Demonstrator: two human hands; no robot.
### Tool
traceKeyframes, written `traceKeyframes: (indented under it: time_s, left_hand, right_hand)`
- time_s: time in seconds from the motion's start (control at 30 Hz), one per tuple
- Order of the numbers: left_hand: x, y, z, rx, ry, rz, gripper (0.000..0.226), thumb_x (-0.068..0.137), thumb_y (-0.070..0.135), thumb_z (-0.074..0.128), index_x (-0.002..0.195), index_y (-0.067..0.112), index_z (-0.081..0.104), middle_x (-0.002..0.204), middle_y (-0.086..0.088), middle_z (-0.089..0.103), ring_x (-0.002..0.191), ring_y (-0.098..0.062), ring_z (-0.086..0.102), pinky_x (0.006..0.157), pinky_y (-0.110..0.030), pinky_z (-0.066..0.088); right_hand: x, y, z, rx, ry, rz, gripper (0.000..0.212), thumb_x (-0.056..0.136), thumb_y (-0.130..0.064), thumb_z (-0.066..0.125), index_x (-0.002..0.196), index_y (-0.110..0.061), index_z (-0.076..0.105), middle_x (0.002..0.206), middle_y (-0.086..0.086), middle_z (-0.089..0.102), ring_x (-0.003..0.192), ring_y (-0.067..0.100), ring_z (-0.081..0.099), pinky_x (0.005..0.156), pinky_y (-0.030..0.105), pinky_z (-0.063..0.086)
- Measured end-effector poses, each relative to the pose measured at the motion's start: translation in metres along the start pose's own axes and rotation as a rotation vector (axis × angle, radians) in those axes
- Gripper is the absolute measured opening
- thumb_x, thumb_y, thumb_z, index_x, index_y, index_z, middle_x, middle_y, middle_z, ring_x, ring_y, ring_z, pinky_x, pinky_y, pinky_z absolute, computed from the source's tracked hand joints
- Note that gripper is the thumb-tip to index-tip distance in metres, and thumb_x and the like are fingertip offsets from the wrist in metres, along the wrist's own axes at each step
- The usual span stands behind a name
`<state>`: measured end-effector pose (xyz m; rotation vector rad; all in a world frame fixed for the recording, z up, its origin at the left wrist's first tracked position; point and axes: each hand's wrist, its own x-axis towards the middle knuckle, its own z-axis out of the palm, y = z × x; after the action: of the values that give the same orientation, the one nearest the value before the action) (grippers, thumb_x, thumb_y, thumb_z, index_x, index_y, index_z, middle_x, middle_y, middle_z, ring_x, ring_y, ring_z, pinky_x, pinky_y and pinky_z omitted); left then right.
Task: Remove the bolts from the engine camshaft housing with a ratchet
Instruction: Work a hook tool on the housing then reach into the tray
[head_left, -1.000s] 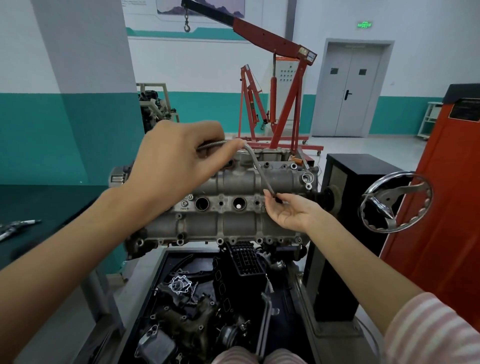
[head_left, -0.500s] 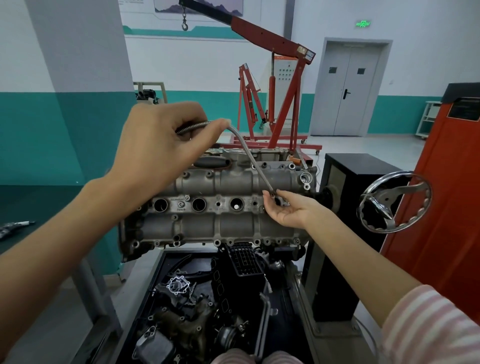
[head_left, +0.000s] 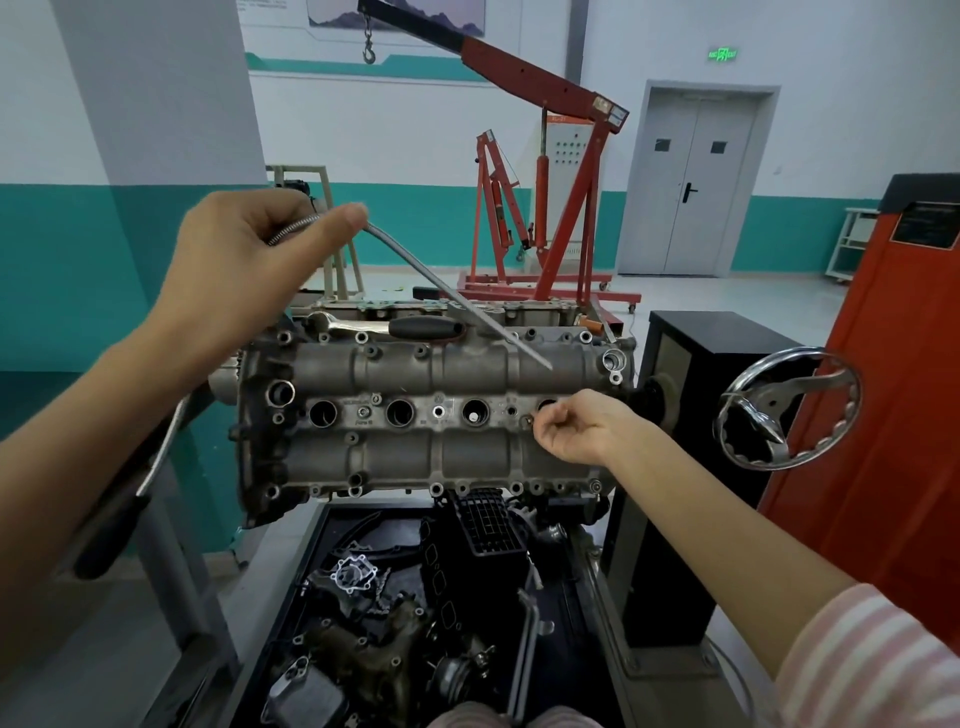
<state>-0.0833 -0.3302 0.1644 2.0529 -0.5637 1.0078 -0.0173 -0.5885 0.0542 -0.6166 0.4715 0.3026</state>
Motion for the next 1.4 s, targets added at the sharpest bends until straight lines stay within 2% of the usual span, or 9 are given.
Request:
traceKeyframes:
  time_s: [0.27,0.43,0.57,0.67,0.77,1.0,1.1,1.23,1.4]
  left_hand:
    - [0.020,-0.024,-0.030,-0.026,0.003,-0.117,0.059,0.082,0.059,0.058,0.052,0.014,0.035,0.041,0.009,0.028,0.043,-0.008,0.022,0.041,-0.022,0.020]
    - [0.031,-0.027,-0.049,-0.226,0.016,-0.239,0.053,0.079,0.054,0.062,0.050,0.022,0.033,0.041,0.011,0.025,0.037,-0.007,0.019,0.036,-0.015,0.016]
    - [0.036,-0.034,-0.061,-0.348,-0.039,-0.374,0.047,0.087,0.047,0.058,0.053,0.026,0.032,0.040,0.011,0.025,0.034,-0.006,0.019,0.034,-0.013,0.016]
    - [0.038,-0.043,-0.070,-0.385,-0.064,-0.479,0.046,0.090,0.045,0.056,0.058,0.026,0.028,0.041,0.012,0.023,0.035,-0.007,0.017,0.033,-0.013,0.016]
    - [0.039,-0.053,-0.084,-0.431,-0.029,-0.581,0.046,0.091,0.043,0.055,0.059,0.025,0.027,0.041,0.011,0.021,0.034,-0.007,0.016,0.032,-0.013,0.015]
    - [0.046,-0.082,-0.134,-0.612,0.160,-0.721,0.049,0.090,0.044,0.056,0.056,0.024,0.027,0.041,0.009,0.019,0.035,-0.007,0.015,0.031,-0.017,0.014]
    - [0.050,-0.099,-0.154,-0.670,0.247,-0.768,0.050,0.089,0.044,0.057,0.056,0.024,0.026,0.041,0.009,0.019,0.035,-0.008,0.015,0.032,-0.018,0.014]
    - [0.050,-0.127,-0.174,-0.644,0.368,-0.809,0.049,0.091,0.042,0.055,0.058,0.023,0.025,0.040,0.009,0.019,0.035,-0.008,0.015,0.032,-0.019,0.013]
    - [0.041,-0.163,-0.186,-0.648,0.453,-0.796,0.037,0.099,0.032,0.039,0.064,0.019,0.035,0.043,0.008,0.023,0.038,-0.008,0.019,0.034,-0.018,0.019]
  right_hand:
    - [-0.021,0.017,-0.004,-0.439,-0.132,-0.028,0.025,0.088,-0.010,0.028,0.066,-0.016,0.035,0.040,-0.007,0.026,0.029,0.006,0.026,0.031,0.012,0.024]
    - [-0.039,0.035,0.024,-0.772,-0.202,-0.205,0.045,0.092,-0.048,0.045,0.057,-0.021,0.036,0.043,-0.009,0.026,0.033,0.007,0.024,0.033,0.016,0.022]
    - [-0.048,0.065,0.082,-0.893,-0.409,-0.483,0.024,0.089,-0.042,0.054,0.095,-0.020,0.047,0.066,0.002,0.064,0.057,0.014,0.062,0.056,0.024,0.052]
    - [-0.048,0.082,0.132,-0.635,-0.578,-0.441,0.056,0.090,-0.045,0.051,0.133,-0.013,0.033,0.106,0.019,0.063,0.085,0.023,0.068,0.080,0.034,0.056]
    - [-0.046,0.095,0.173,-0.516,-0.684,-0.338,0.038,0.092,-0.039,0.053,0.116,-0.015,0.037,0.114,0.024,0.058,0.098,0.029,0.063,0.089,0.041,0.052]
    - [-0.023,0.197,0.194,-1.227,-0.753,-0.257,0.060,0.087,-0.050,0.054,0.133,-0.012,0.044,0.123,0.013,0.059,0.110,0.020,0.058,0.090,0.032,0.044]
    - [-0.009,0.246,0.193,-1.278,-0.764,-0.216,0.070,0.085,-0.053,0.055,0.132,-0.003,0.039,0.113,0.007,0.065,0.106,0.015,0.059,0.092,0.031,0.041]
    - [0.002,0.291,0.204,-0.981,-0.758,-0.192,0.022,0.094,-0.032,0.052,0.087,-0.013,0.043,0.061,-0.003,0.053,0.056,0.010,0.051,0.060,0.022,0.044]
    - [0.017,0.318,0.220,-0.986,-0.629,-0.459,0.035,0.093,-0.030,0.052,0.068,-0.020,0.028,0.062,-0.002,0.034,0.052,0.011,0.029,0.055,0.025,0.030]
